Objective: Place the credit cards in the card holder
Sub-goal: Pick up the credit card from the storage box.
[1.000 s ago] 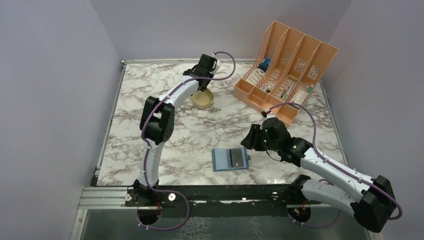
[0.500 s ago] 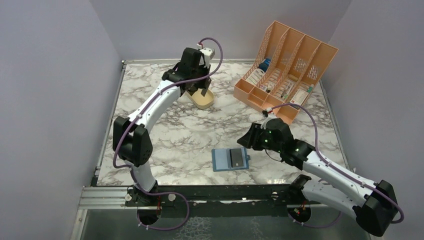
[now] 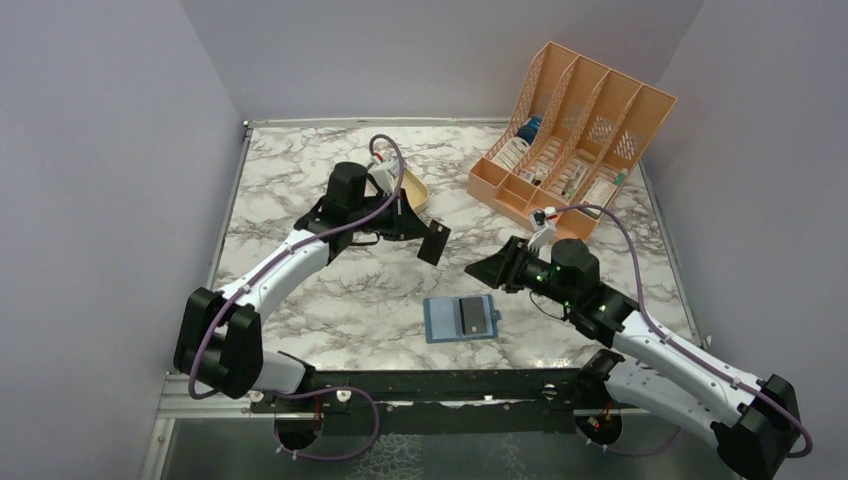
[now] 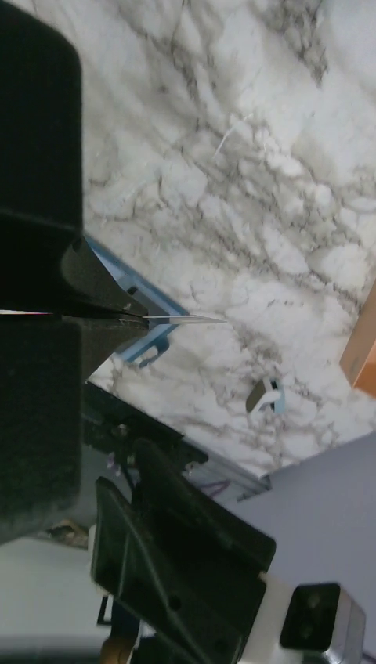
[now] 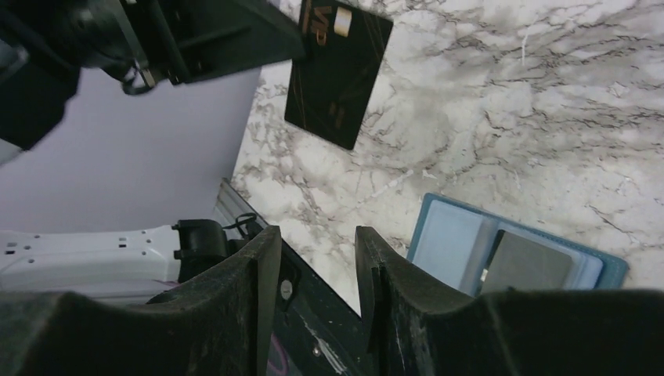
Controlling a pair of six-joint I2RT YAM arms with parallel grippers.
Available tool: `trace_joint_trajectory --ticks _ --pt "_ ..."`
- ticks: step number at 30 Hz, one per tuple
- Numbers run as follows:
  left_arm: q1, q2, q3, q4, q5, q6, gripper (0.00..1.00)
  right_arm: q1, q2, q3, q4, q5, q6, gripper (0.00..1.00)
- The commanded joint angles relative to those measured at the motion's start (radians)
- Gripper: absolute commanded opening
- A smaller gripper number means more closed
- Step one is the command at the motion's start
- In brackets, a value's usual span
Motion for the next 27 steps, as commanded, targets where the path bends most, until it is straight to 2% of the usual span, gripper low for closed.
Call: trace_joint_trajectory --ticks 1,4,13,21,27 --pt "0.007 -0.108 -0.166 0.33 0.236 -0.253 0.0 0.008 -0.023 -0.016 0.086 -0.028 0.083 0.4" --pt "0.007 -0.156 -0.259 0.424 0.284 -0.355 0.0 0.008 -0.021 -0.03 0.121 -0.034 0.118 0.4" --pt "0.006 -0.291 -0.38 0.44 0.307 -0.432 0.0 0.008 0.045 -0.051 0.266 -0.118 0.129 0.43" --pt "0.004 -0.328 -0.435 0.481 0.31 -0.503 0.0 0.008 0.118 -0.077 0.417 -0.199 0.168 0.35" --pt "0.001 -0.331 -0.476 0.522 0.309 -0.546 0.0 0.008 0.164 -0.077 0.462 -0.224 0.168 0.31"
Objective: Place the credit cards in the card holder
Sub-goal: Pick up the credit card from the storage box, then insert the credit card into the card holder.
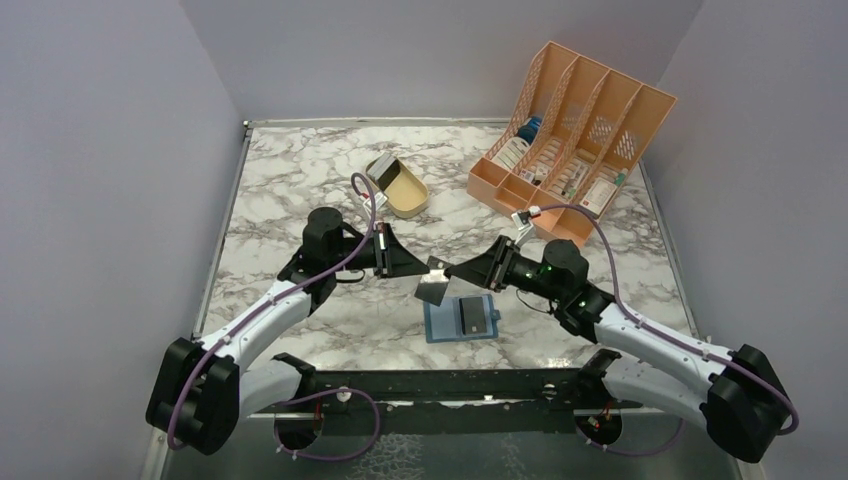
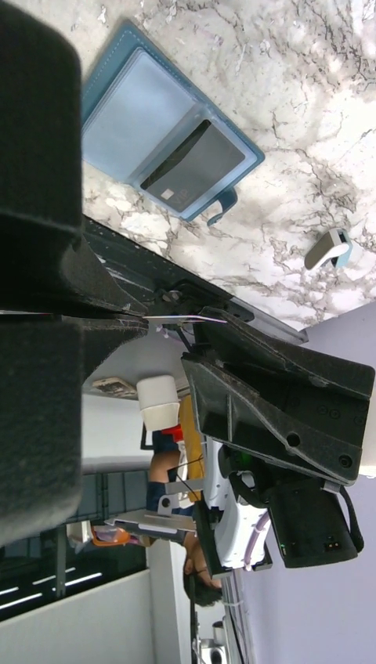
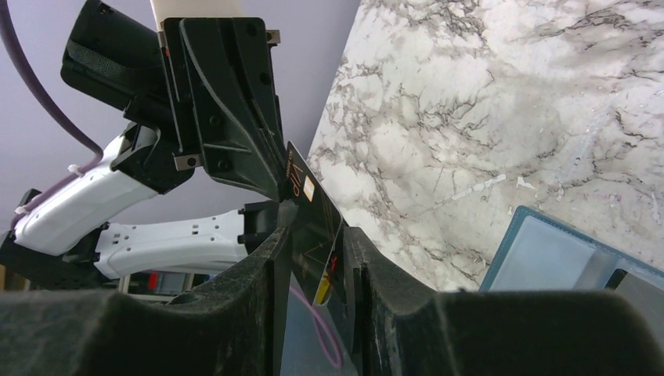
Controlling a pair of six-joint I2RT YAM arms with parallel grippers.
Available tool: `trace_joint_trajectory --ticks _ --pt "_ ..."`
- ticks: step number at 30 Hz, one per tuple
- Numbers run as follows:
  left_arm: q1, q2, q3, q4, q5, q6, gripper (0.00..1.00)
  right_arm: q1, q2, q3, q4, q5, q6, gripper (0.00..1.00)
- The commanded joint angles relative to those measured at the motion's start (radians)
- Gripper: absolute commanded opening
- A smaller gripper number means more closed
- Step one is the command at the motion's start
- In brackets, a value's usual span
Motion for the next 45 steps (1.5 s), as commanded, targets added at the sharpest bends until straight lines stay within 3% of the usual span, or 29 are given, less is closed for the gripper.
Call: trace_joint_trajectory --ticks 1,11,16,17,23,28,32,34,37,42,45 --pt "-0.004 -0.026 -0.029 0.073 0.032 -0.046 0.0 0.008 0.035 0.003 0.096 -0.058 0.008 0.3" --pt "-0.006 -0.031 -0.044 0.099 0.033 -0.069 0.0 0.007 0.07 0.003 0.139 -0.072 0.021 0.23" --pt "-0.007 -0.025 -0.062 0.102 0.025 -0.075 0.0 0.008 0.068 -0.015 0.17 -0.073 0.021 0.02" --pt "-0.006 -0.025 -0.066 0.102 0.021 -0.077 0.03 0.008 0.064 -0.021 0.175 -0.069 0.02 0.01" --pt "-0.006 -0.037 -0.095 0.102 -0.004 -0.073 0.45 0.008 0.03 -0.037 0.105 -0.04 -0.022 0.01" --pt "-0.005 -0.036 -0.12 0.078 -0.038 -0.056 0.52 0.008 -0.02 -0.016 -0.076 0.024 -0.116 0.01" --pt "-0.007 -0.008 -0.138 0.014 -0.089 0.0 0.46 0.008 -0.004 0.033 -0.225 0.09 -0.222 0.01" --pt "-0.006 0.004 -0.115 -0.105 -0.146 0.082 0.4 0.008 0.023 0.059 -0.286 0.112 -0.26 0.01" --pt "-0.011 0.022 -0.08 -0.244 -0.229 0.195 0.29 0.008 0.067 0.087 -0.332 0.129 -0.313 0.01" --pt "-0.016 0.085 -0.069 -0.266 -0.27 0.25 0.0 0.001 0.139 0.133 -0.382 0.144 -0.373 0.01" --pt "-0.043 0.132 -0.066 -0.258 -0.305 0.251 0.0 -0.008 0.171 0.161 -0.415 0.142 -0.393 0.01"
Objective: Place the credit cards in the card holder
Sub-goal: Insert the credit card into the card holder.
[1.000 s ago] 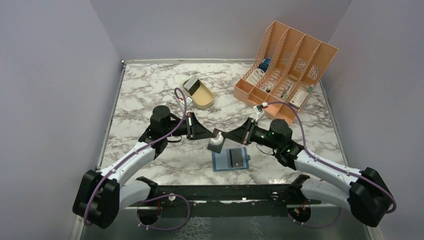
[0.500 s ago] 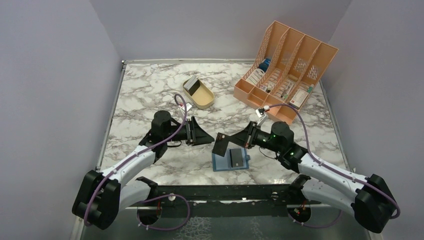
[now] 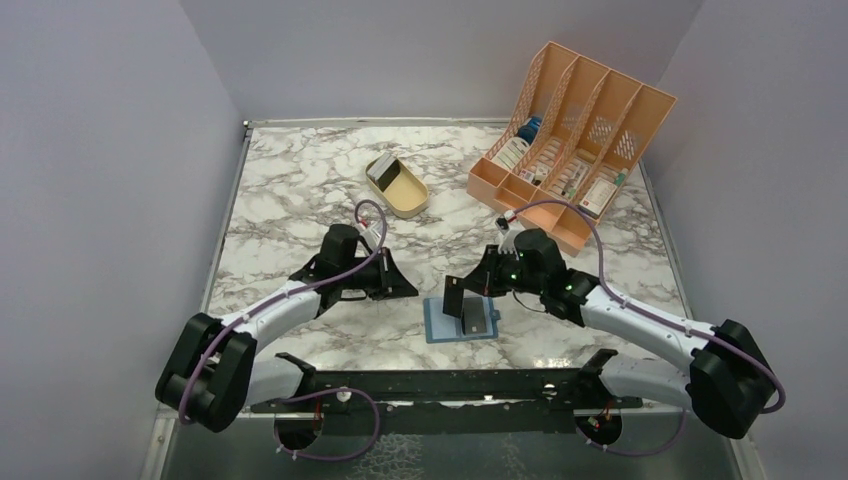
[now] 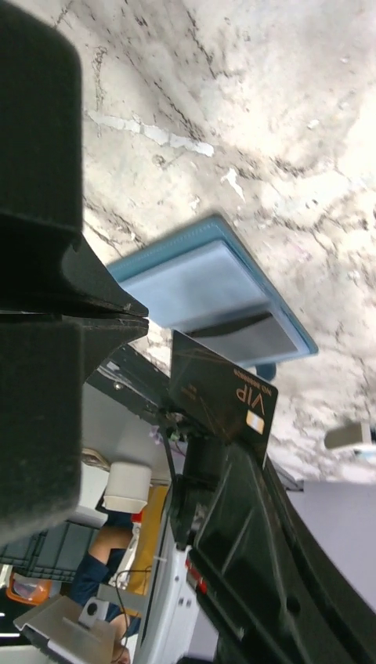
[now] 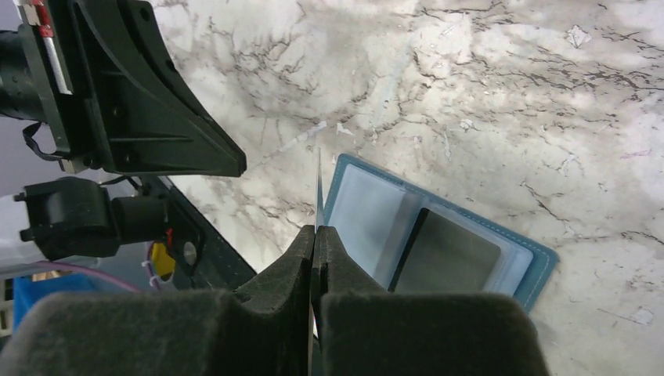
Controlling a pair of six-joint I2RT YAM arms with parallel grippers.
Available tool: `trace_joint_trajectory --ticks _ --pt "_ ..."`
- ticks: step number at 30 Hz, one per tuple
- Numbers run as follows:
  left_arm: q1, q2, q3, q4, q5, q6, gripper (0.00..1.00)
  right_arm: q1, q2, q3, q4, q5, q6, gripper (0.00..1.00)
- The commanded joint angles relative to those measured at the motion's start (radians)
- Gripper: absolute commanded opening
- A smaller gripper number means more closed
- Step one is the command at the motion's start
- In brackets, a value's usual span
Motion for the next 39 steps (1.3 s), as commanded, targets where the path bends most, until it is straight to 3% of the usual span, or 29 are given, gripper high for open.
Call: trace_joint_trajectory --ticks 1,13,29,39 --pt "-0.045 0.065 0.032 -0.032 -0.098 0.064 0.0 -0.018 0.032 0.063 -0.074 0.03 -0.075 0.01" --pt "-0.179 0.261 0.075 0.071 -0.173 0.038 0.0 -0.088 0.062 0.077 -0.121 -0.056 -0.11 0.01" --pt "-0.197 0.317 0.04 0.072 -0.248 0.069 0.02 -0.146 0.153 0.065 -0.072 -0.19 -0.129 0.01" --pt "-0.2 0.324 0.021 0.076 -0.289 0.078 0.02 -0.151 0.181 0.051 -0.048 -0.173 -0.129 0.01"
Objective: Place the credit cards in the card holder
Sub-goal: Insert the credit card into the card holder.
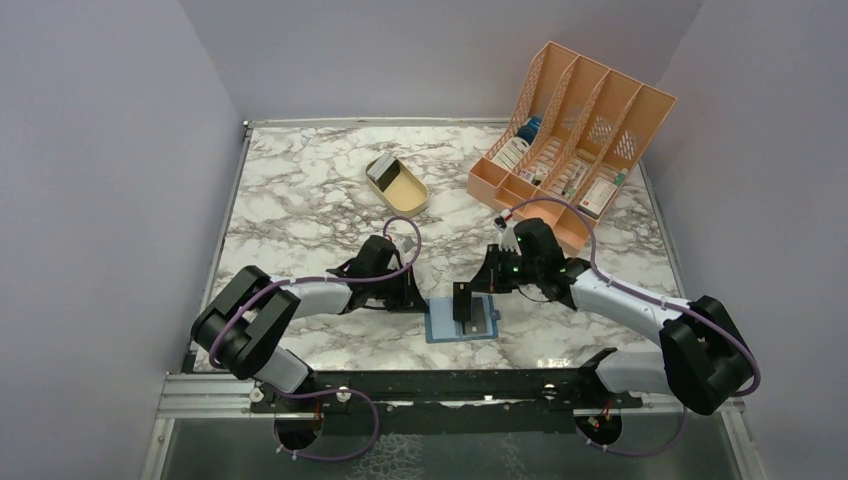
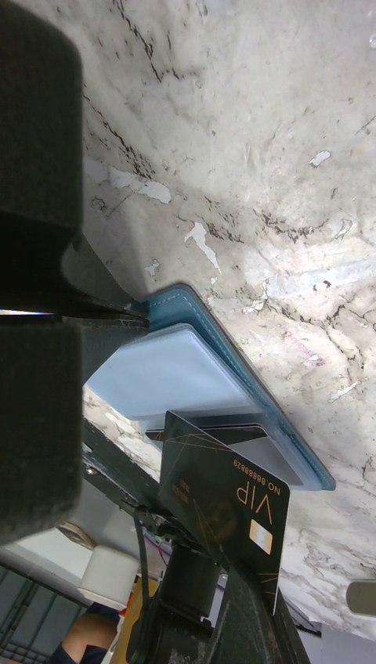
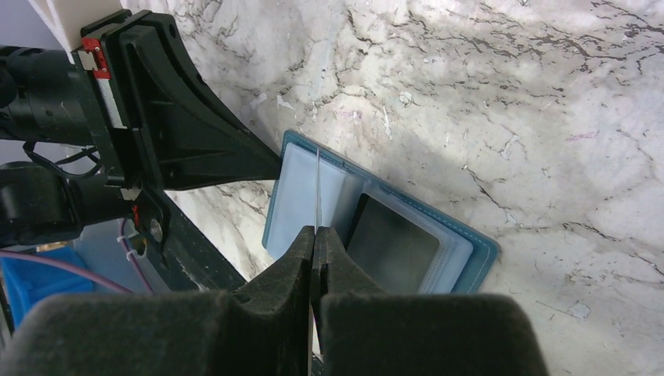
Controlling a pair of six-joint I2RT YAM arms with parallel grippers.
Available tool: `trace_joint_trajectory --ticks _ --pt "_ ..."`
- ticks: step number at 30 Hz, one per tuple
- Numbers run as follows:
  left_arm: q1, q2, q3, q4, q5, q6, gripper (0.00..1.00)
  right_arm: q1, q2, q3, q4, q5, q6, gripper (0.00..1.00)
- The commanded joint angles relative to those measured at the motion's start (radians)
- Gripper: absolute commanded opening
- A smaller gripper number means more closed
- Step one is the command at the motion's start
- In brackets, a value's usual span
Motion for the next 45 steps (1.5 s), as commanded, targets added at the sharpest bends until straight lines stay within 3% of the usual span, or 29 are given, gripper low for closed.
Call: trace_joint_trajectory --ticks 1,12,45 --pt "-0.005 0.014 -0.019 0.013 -0.048 0.028 0.02 -0.008 0.006 -0.004 0.039 -0.001 -0.011 0.01" --pt "-0.006 0.013 -0.027 -0.013 -0.075 0.032 0.03 -0.027 -0.057 -0.047 0.045 0.082 0.028 0.01" --pt "-0.007 0.021 -0.041 -0.017 -0.104 0.016 0.04 -0.031 0.056 -0.207 0.319 -0.073 0.093 0.01"
